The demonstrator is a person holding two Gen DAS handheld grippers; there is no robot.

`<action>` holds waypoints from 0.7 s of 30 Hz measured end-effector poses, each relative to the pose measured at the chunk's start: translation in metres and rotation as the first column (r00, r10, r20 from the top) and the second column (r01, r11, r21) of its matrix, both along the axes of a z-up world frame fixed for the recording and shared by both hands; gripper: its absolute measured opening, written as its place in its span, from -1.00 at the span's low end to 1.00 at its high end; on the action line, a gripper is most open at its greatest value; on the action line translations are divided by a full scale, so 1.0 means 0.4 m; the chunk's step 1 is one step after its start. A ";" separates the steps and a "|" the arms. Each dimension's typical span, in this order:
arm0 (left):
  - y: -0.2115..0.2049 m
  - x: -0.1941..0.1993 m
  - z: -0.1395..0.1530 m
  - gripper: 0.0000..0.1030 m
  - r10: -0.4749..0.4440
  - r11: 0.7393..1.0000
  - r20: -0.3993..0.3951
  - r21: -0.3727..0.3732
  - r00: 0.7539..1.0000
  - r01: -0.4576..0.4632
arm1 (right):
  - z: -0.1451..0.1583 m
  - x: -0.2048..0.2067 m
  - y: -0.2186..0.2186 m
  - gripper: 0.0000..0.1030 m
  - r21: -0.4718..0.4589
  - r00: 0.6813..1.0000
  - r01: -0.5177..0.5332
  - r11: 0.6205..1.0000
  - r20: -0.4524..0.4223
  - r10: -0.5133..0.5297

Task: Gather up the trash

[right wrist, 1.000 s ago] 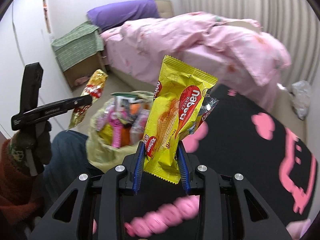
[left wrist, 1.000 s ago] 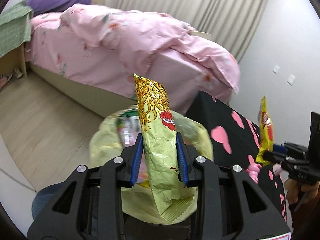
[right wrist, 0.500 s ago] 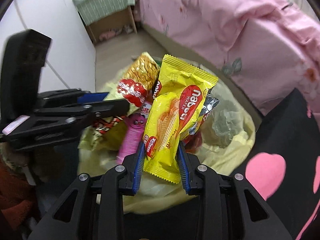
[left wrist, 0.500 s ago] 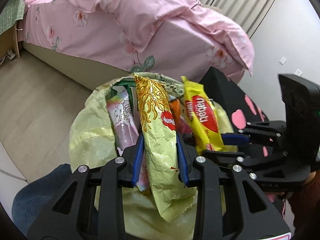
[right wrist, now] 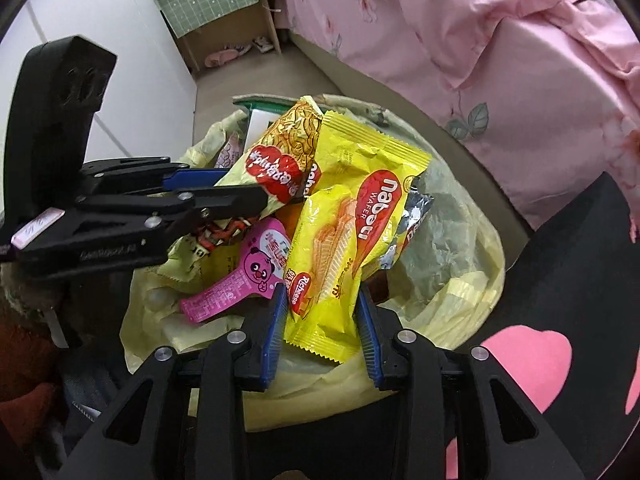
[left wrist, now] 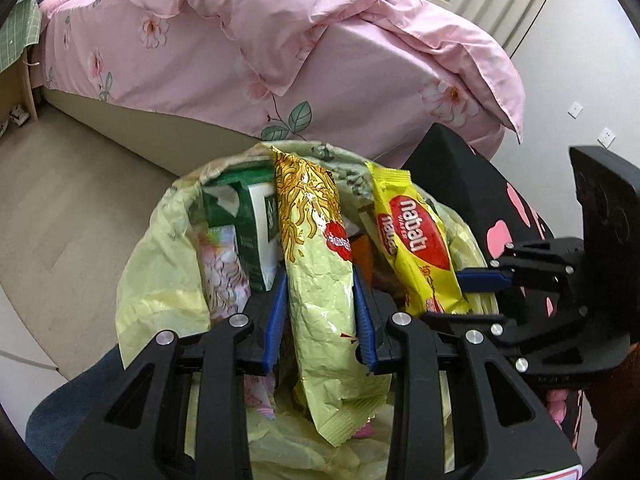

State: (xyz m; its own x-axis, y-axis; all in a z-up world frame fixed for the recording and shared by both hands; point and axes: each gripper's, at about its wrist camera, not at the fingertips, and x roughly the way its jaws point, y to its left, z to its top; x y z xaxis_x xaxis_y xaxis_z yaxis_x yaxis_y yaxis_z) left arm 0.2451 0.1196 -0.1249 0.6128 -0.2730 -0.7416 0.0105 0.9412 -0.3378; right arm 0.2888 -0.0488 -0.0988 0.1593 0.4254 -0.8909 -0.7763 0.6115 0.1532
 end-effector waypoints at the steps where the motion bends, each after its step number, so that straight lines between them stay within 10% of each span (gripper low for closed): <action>1: 0.002 0.001 0.004 -0.43 -0.002 1.000 0.004 -0.005 1.000 0.002 | 0.005 -0.006 -0.005 -0.35 0.007 1.000 0.007 1.000 0.010 -0.007; 5: 0.009 -0.007 0.025 -0.38 0.016 1.000 0.016 -0.021 1.000 -0.016 | 0.017 -0.021 -0.023 -0.31 0.029 0.999 0.045 0.999 0.021 -0.045; 14: 0.054 -0.076 0.107 0.41 0.087 0.993 0.066 -0.087 0.994 -0.081 | 0.052 -0.061 -0.044 0.20 0.098 0.994 0.082 0.992 0.058 -0.088; 21: -0.003 -0.171 0.253 0.64 0.089 0.990 0.208 0.091 0.974 -0.110 | 0.134 -0.120 -0.103 0.25 0.190 0.961 0.216 0.958 0.134 -0.243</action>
State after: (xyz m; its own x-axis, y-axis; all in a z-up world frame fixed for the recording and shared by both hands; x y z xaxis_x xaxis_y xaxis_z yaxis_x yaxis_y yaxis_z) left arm 0.1768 0.1183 -0.0236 0.7738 -0.1327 -0.6194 -0.0266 0.9701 -0.2411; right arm 0.2408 -0.0898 -0.0452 0.4004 0.5059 -0.7640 -0.6406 0.7507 0.1613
